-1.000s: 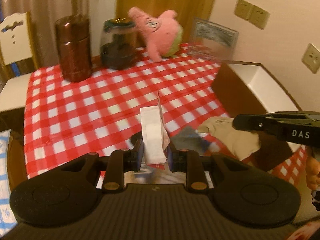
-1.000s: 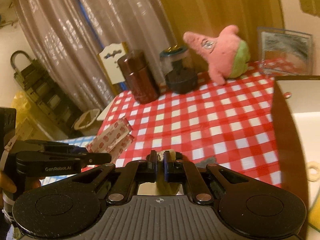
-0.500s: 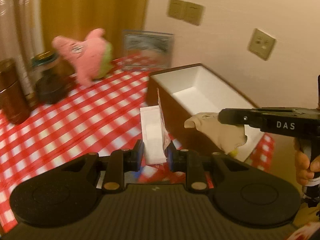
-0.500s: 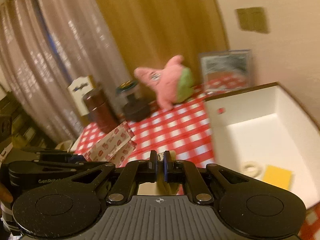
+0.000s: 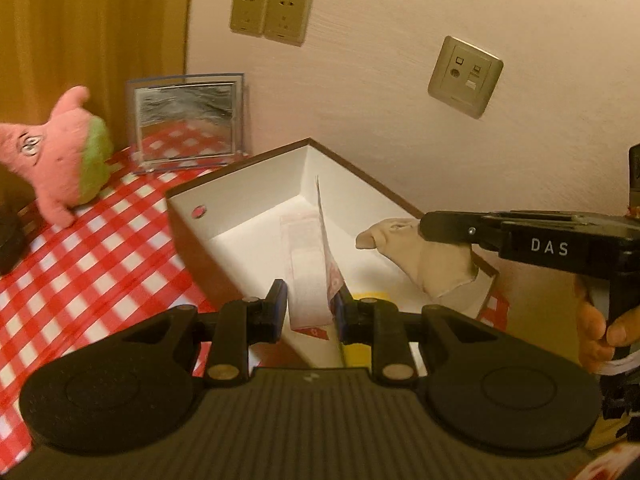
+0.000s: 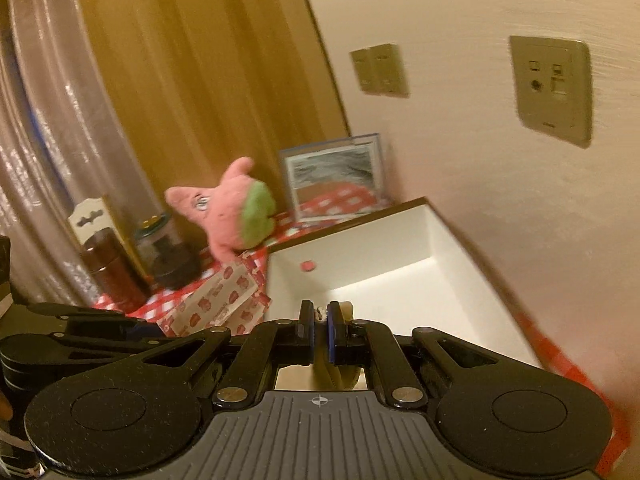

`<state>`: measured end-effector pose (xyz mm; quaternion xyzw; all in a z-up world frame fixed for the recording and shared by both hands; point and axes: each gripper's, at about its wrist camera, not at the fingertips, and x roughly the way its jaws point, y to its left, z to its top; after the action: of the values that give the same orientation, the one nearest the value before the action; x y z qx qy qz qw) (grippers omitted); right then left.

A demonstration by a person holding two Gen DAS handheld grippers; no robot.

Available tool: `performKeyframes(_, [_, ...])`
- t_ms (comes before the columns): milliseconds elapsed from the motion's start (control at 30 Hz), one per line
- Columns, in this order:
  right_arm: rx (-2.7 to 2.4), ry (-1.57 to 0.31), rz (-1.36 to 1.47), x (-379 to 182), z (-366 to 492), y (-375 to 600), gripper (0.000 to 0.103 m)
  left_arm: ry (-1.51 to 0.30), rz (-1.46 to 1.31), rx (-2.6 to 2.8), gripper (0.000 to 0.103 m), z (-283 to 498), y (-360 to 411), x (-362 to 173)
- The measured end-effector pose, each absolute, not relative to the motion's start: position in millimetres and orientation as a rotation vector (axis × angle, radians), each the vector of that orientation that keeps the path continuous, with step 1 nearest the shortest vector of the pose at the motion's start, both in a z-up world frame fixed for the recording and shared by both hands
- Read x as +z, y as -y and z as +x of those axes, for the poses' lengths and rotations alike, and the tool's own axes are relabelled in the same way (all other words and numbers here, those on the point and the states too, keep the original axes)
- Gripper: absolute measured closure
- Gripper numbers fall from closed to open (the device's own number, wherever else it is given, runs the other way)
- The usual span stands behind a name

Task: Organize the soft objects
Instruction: 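Open the left gripper to drop the packet while the right gripper releases the cloth into the box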

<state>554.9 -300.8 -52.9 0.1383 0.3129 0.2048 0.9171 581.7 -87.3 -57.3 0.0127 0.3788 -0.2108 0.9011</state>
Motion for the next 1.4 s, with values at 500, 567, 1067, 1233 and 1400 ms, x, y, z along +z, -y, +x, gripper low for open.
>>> performKeyframes(500, [0.375, -0.671, 0.288, -79, 616, 336, 0.097, -0.819, 0.065, -0.356, 0.06, 669, 116, -88])
performKeyframes(567, [0.376, -0.68, 0.287, -83, 617, 338, 0.097, -0.831, 0.062, -0.351, 0.06, 672, 113, -90])
performKeyframes(1067, [0.347, -0.651, 0.313, -84, 625, 340, 0.095, -0.875, 0.051, -0.369, 0.06, 660, 108, -86])
performKeyframes(1233, [0.347, -0.681, 0.327, -85, 621, 342, 0.073, -0.876, 0.057, -0.383, 0.056, 652, 110, -82])
performKeyframes(1400, [0.333, -0.699, 0.348, -86, 610, 345, 0.043, -0.887, 0.057, -0.39, 0.056, 641, 111, -80])
